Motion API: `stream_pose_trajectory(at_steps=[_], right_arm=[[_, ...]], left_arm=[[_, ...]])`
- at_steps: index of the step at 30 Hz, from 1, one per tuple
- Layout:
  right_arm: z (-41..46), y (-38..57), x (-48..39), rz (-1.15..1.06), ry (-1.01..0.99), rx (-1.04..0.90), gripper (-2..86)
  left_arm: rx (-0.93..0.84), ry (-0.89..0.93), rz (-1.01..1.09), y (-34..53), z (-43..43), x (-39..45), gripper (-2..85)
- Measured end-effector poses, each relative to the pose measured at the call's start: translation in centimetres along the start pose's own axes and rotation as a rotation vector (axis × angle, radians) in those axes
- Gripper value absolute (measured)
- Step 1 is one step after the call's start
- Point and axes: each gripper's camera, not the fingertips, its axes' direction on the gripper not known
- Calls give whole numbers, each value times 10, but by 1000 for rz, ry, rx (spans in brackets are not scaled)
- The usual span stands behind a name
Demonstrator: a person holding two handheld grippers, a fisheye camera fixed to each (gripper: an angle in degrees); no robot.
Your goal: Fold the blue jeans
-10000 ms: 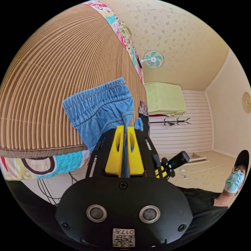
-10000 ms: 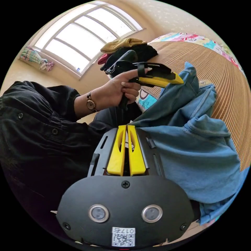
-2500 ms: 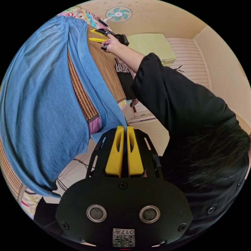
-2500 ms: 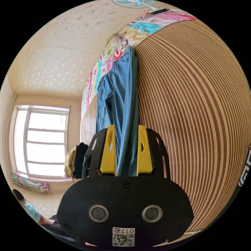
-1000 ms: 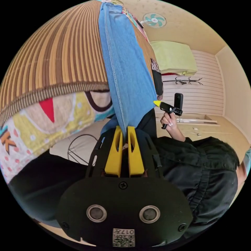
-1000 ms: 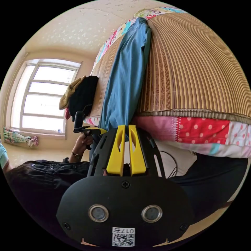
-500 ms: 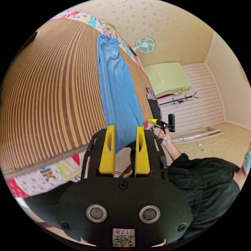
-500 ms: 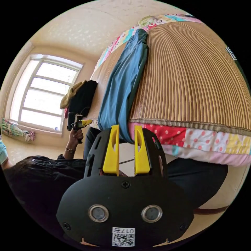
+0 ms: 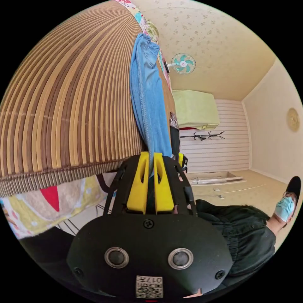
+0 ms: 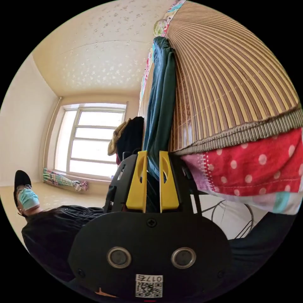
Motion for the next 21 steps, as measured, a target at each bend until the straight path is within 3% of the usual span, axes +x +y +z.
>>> stream_pose_trajectory(at_steps=[2, 7, 9, 12, 17, 21], right_arm=[[-14, -2, 3, 27, -90, 12, 130], [-19, -27, -21, 47, 170, -130, 110], [-21, -29, -31, 45, 179, -152, 111], [-26, -29, -41, 45, 174, -154, 113], [-39, -13, -47, 52, 179, -72, 86], [-34, -1, -52, 46, 124, -132, 42]], left_arm=[[-4, 56, -53, 4, -9, -8, 29], [16, 37, -7, -10, -34, 8, 95], [0, -30, 35, -26, -39, 27, 118], [-90, -169, 59, -37, -21, 39, 106], [-128, -220, 143, -11, 6, 55, 53], [-67, -55, 78, 24, -12, 49, 36]])
